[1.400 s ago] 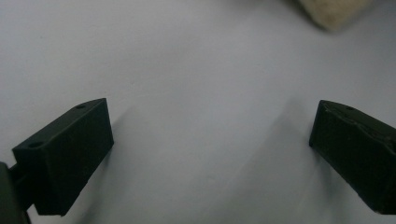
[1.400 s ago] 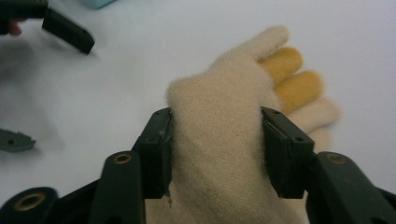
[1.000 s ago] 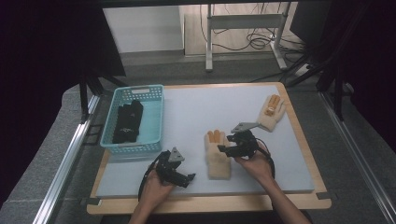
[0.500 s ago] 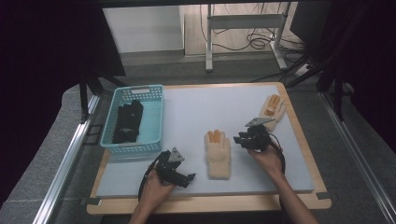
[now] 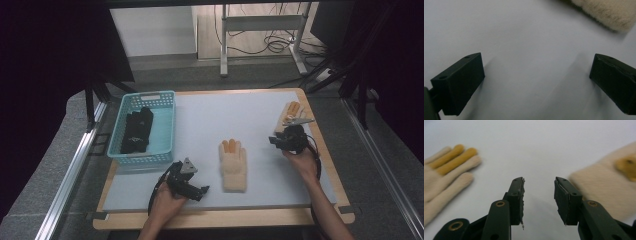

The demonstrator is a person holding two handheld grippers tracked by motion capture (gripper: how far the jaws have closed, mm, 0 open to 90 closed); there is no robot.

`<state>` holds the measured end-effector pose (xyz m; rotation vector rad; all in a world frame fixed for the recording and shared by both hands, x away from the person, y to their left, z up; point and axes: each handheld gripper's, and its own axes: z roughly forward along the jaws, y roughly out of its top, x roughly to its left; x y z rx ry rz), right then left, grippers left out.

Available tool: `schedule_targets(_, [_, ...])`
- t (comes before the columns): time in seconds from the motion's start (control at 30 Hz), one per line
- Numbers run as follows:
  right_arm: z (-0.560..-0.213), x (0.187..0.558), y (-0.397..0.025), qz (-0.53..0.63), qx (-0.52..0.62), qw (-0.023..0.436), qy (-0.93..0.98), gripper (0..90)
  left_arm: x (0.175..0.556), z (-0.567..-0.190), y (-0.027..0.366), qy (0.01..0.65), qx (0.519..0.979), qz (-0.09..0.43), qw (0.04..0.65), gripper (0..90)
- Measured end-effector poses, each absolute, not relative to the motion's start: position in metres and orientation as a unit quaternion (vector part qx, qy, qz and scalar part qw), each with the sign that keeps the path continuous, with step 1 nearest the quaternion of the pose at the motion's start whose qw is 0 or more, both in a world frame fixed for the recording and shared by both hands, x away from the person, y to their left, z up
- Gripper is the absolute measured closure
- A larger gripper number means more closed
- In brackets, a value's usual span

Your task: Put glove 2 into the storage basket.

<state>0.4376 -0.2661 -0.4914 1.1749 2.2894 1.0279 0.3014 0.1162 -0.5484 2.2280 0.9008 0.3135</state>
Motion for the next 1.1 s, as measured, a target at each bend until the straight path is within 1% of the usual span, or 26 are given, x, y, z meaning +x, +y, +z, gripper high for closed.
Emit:
schedule_targets(0.03, [-0.491,0.438,-0.266,0.365,0.417,0.184,0.812,57.6,0.301,-0.548,0.116,0.348,0.861,0.121,0.351,0.0])
schedule_targets(0.07, [-0.488,0.443,-0.274,0.363,0.427,0.19,0.806,55.3,0.301,-0.548,0.116,0.348,0.861,0.121,0.351,0.0])
schedule_targets(0.13, [-0.486,0.446,-0.278,0.363,0.433,0.192,0.803,54.9,0.301,-0.548,0.116,0.348,0.861,0.121,0.351,0.0])
schedule_targets(0.27, [-0.48,0.462,-0.295,0.359,0.451,0.208,0.79,50.0,0.301,-0.548,0.116,0.347,0.861,0.121,0.351,0.0])
schedule_targets(0.37, [-0.478,0.473,-0.302,0.352,0.458,0.221,0.786,49.9,0.302,-0.548,0.117,0.346,0.862,0.121,0.35,0.0])
schedule_targets(0.57, [-0.479,0.493,-0.316,0.348,0.474,0.23,0.775,49.9,0.302,-0.548,0.117,0.346,0.862,0.121,0.349,0.0])
schedule_targets(0.7, [-0.483,0.504,-0.318,0.344,0.478,0.234,0.773,49.3,0.302,-0.548,0.117,0.346,0.862,0.121,0.349,0.0])
schedule_targets(0.8, [-0.489,0.518,-0.316,0.34,0.485,0.239,0.769,45.8,0.302,-0.548,0.117,0.346,0.862,0.121,0.349,0.0])
schedule_targets(1.1, [-0.506,0.534,-0.314,0.326,0.486,0.245,0.773,43.0,0.302,-0.548,0.117,0.346,0.862,0.121,0.349,0.0])
